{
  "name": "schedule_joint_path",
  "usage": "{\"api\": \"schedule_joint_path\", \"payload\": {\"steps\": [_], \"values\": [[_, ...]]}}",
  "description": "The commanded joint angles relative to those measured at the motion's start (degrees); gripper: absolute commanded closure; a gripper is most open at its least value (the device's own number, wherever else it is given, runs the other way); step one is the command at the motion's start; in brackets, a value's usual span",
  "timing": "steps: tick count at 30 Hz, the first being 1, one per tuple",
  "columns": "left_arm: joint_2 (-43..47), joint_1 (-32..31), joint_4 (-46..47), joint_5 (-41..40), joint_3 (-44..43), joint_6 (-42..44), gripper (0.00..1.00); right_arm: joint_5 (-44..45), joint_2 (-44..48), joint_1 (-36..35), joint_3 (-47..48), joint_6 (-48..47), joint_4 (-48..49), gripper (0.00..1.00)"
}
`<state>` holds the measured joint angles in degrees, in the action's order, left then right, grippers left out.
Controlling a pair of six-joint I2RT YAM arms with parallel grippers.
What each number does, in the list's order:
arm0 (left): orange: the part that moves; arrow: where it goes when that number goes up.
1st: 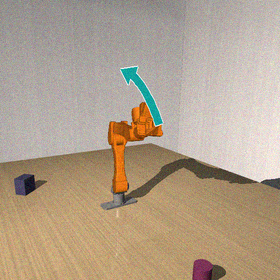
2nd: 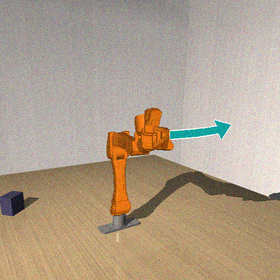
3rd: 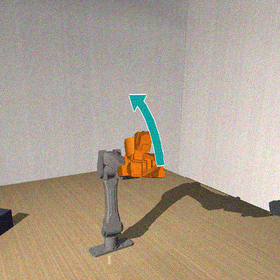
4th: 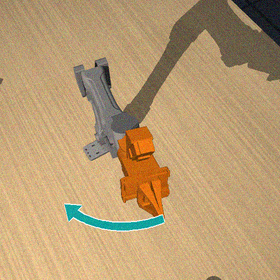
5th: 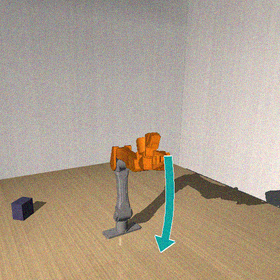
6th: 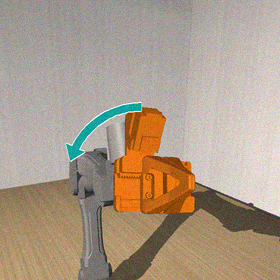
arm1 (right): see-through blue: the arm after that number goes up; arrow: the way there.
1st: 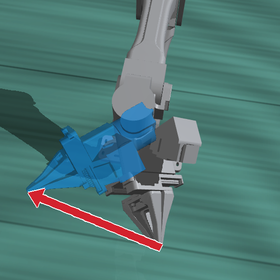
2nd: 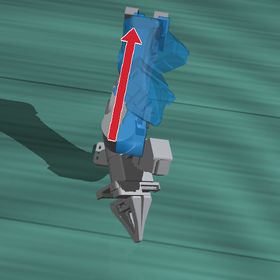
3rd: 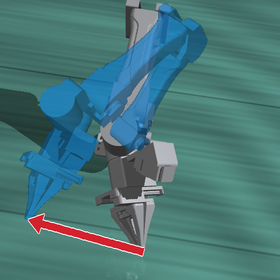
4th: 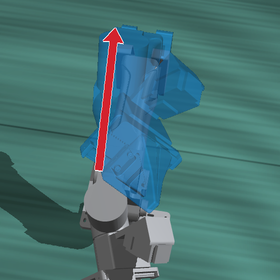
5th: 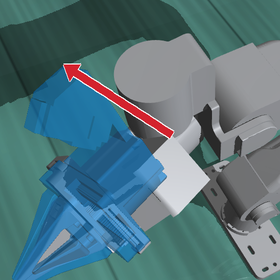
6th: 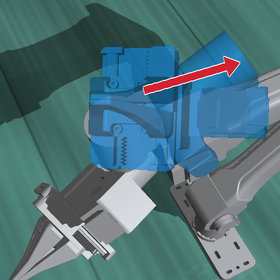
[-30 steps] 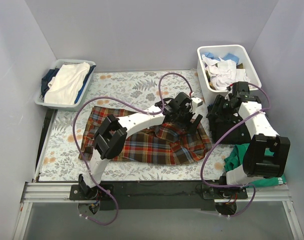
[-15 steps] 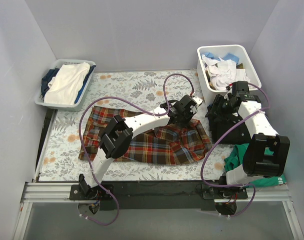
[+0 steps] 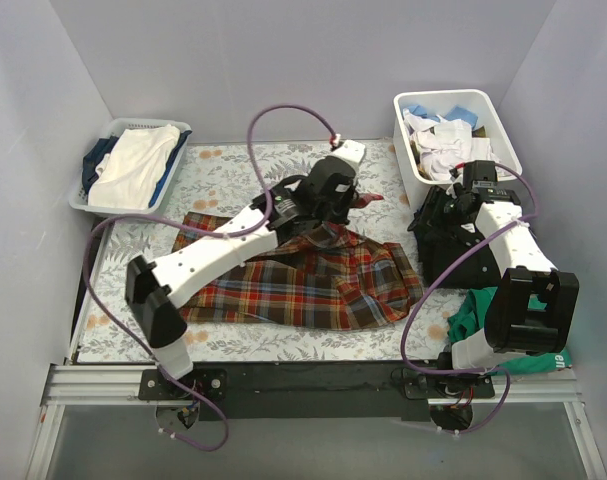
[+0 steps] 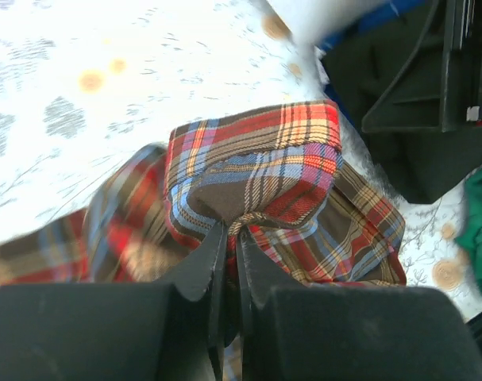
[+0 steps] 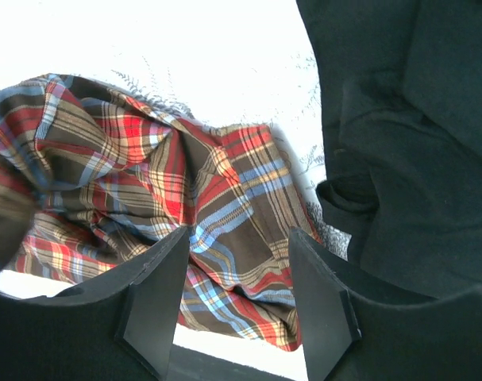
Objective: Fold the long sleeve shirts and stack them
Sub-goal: Fold the shirt
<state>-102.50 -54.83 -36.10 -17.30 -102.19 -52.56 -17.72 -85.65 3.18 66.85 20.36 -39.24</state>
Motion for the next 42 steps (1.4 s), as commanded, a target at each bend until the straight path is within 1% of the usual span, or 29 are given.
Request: {"api": "schedule_joint_path", "payload": {"steps": [1,2,4,5,6,8,11,12,15,16,17,19,20,23,24,25,27,28,29,30,31,32,34,35,38,41,42], "values": [[9.2,0.9,-7.6,-9.9,8.1,-7.4,0.99,-1.5,0.7,-1.7,0.2,-2.3,2.6,0.39],[12.7,1.1,-8.5,-11.4,9.9,-8.8,0.98,-1.6,0.7,-2.6,0.2,-2.5,2.8,0.39],[16.0,1.7,-10.0,-14.1,13.1,-13.0,0.98,-1.5,0.3,-3.1,0.1,-3.2,3.7,0.39],[19.3,2.2,-10.5,-16.3,16.9,-14.3,0.96,-1.5,0.1,-5.9,0.1,-3.4,4.0,0.39],[20.7,2.4,-10.7,-17.4,18.5,-16.9,0.95,-1.6,-0.2,-6.6,0.1,-3.5,4.3,0.39],[24.8,2.4,-11.7,-20.0,23.3,-19.9,0.89,-1.3,-1.4,-8.8,0.6,-3.6,4.6,0.39],[28.7,2.6,-12.0,-19.9,27.7,-24.4,0.83,-0.8,-2.8,-10.6,1.1,-2.8,5.1,0.39],[31.6,2.6,-11.8,-18.0,30.9,-25.1,0.8,-0.8,-3.6,-10.8,1.1,-2.5,5.1,0.39],[37.2,2.5,-10.1,-14.5,36.9,-27.1,0.79,-1.1,-5.4,-11.4,1.7,-1.7,5.7,0.39],[38.6,2.5,-11.0,-14.4,38.2,-28.6,0.79,-1.3,-5.8,-11.5,2.0,-1.7,5.7,0.39],[39.7,2.5,-11.5,-14.6,39.3,-31.8,0.79,-1.3,-6.4,-11.9,2.3,-1.7,5.9,0.4],[41.9,2.6,-13.4,-15.4,41.2,-33.8,0.79,-1.1,-8.2,-12.3,3.9,-2.0,6.0,0.39],[42.2,2.7,-14.2,-16.1,41.5,-35.8,0.79,-1.1,-8.9,-12.9,4.4,-2.1,5.9,0.39],[41.2,2.7,-15.4,-18.1,41.5,-36.6,0.78,-0.7,-11.7,-14.8,6.9,-2.5,5.7,0.4],[40.7,2.6,-15.2,-17.9,41.4,-36.0,0.53,-0.6,-12.6,-15.2,7.3,-2.5,5.8,0.4],[39.2,2.6,-14.9,-17.5,41.3,-35.7,0.44,-0.6,-12.9,-15.7,7.9,-2.3,5.7,0.4],[37.6,2.9,-15.1,-17.2,41.8,-35.8,0.38,-0.4,-13.5,-16.7,8.5,-2.2,5.7,0.4],[36.5,3.1,-15.8,-17.1,42.3,-36.0,0.32,-0.4,-13.6,-17.2,8.6,-1.9,5.7,0.4],[34.1,4.9,-17.1,-16.5,42.8,-37.5,0.26,-0.5,-13.7,-17.3,8.7,-1.8,5.8,0.4],[32.6,6.6,-18.4,-15.8,43.0,-39.4,0.23,-0.7,-13.8,-17.4,8.9,-1.7,5.8,0.4],[31.5,8.8,-19.4,-14.1,43.1,-39.6,0.21,-0.6,-13.8,-17.6,9.0,-1.7,5.7,0.4],[29.7,13.6,-19.2,-10.9,43.8,-39.1,0.21,-0.6,-13.8,-17.6,9.0,-1.5,5.8,0.4],[28.5,17.4,-18.5,-8.9,44.1,-37.9,0.21,-1.0,-13.9,-17.7,9.0,-1.6,5.7,0.4],[27.7,20.3,-18.9,-7.8,43.7,-38.1,0.21,-1.1,-13.8,-17.7,9.1,-1.5,5.8,0.4],[25.4,24.2,-19.1,-6.0,43.7,-37.4,0.22,-1.1,-13.8,-17.9,9.0,-1.3,5.8,0.4],[23.5,26.8,-15.6,-1.7,45.6,-34.8,0.22,-1.1,-13.7,-17.9,9.0,-1.1,5.8,0.4],[22.6,27.3,-14.6,1.0,46.5,-34.5,0.23,-1.2,-13.6,-17.9,8.9,-0.9,5.8,0.39]]}}
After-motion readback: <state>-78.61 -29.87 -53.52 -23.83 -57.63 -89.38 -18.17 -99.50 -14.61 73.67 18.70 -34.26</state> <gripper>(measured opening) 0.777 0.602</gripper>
